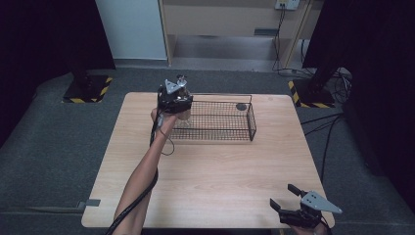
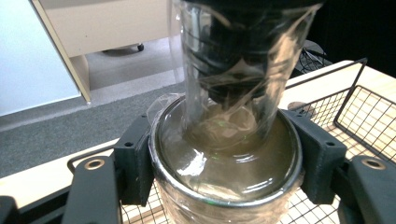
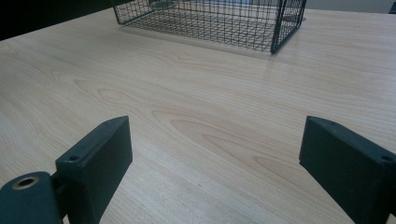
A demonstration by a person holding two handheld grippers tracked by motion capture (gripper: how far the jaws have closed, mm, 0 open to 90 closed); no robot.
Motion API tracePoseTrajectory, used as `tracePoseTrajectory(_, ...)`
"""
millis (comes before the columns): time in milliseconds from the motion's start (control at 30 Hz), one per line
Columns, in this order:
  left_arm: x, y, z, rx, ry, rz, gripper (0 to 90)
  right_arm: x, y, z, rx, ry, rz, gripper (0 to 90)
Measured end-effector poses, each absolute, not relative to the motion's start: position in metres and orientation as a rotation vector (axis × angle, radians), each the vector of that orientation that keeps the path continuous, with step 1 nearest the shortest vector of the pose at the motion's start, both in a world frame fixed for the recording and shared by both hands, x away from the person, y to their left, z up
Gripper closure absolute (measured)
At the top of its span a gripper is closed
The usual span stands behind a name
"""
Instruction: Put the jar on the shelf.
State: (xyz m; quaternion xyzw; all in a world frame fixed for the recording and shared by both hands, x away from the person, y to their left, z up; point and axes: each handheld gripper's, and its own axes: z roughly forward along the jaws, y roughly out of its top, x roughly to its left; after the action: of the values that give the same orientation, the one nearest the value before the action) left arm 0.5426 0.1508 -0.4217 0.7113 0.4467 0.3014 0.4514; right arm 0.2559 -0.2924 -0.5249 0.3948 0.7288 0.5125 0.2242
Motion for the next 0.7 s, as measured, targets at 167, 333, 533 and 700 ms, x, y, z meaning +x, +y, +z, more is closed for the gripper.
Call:
tracePoseTrajectory(167,0.543,0.150,-0.427,1.763,1.110,0.746,32.2,0.256,-0.293,-0.525,1.090,2.011,1.416,9.6)
tracePoseTrajectory(333,0.544,0.150,-0.431,1.774,1.117,0.754,32.2,0.256,-0.293,-0.525,1.090,2.011,1.417,9.6)
tracePoseTrajectory(533,0.545,0.150,-0.435,1.780,1.124,0.747,32.2,0.256,-0.293,-0.525,1.088,2.012,1.417,9.6)
tracePoseTrajectory(700,0.546,0.150,-0.438,1.786,1.129,0.739,32.2,0.256,-0.293,-0.525,1.086,2.012,1.417,9.6)
